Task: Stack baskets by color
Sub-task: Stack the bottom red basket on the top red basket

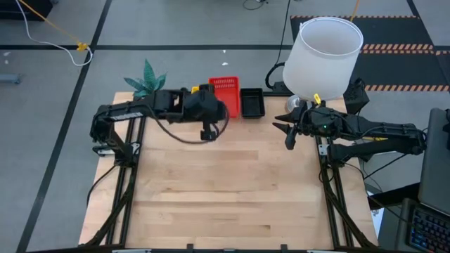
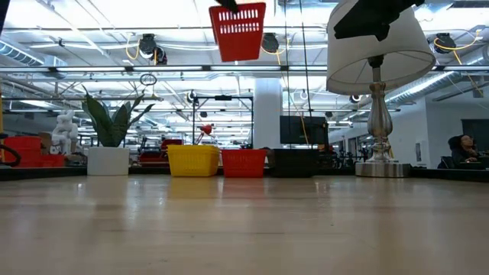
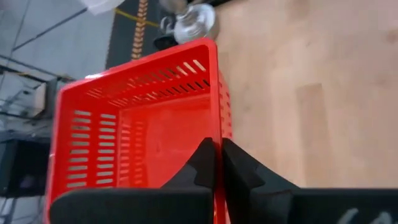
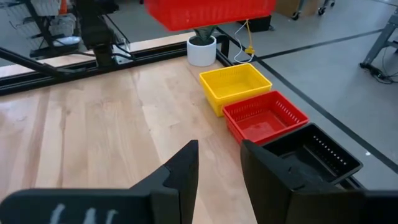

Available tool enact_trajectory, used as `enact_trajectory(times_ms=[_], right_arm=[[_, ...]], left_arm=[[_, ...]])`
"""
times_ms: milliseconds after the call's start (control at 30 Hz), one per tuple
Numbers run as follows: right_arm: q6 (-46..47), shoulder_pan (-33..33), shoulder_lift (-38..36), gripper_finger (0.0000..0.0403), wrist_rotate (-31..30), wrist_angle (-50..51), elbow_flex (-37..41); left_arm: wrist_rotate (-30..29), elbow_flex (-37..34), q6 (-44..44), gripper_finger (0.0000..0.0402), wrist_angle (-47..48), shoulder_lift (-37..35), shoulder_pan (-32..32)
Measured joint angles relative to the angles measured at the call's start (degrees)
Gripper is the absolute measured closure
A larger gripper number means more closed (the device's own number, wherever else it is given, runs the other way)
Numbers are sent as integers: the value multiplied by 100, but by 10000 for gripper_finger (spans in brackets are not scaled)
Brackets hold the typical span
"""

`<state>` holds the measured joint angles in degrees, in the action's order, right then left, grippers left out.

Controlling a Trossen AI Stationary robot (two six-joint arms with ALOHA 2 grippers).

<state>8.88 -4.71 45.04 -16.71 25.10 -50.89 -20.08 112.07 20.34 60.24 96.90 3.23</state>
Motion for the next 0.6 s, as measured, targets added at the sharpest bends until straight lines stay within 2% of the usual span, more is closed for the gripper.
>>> enact_trajectory(times_ms=[200,333,433,600], right_arm=[[114,0,0,291,2,0,0],[115,2,0,291,2,0,2],[115,2,0,291,1,0,2],[114,2,0,291,2,0,2]], left_arm=[[2,0,315,380,-103,0,409],[5,0,580,390,-376,0,617],[141,-40,811,393,-690,0,775],[516,-378,1116,377,-1198,4,1050]])
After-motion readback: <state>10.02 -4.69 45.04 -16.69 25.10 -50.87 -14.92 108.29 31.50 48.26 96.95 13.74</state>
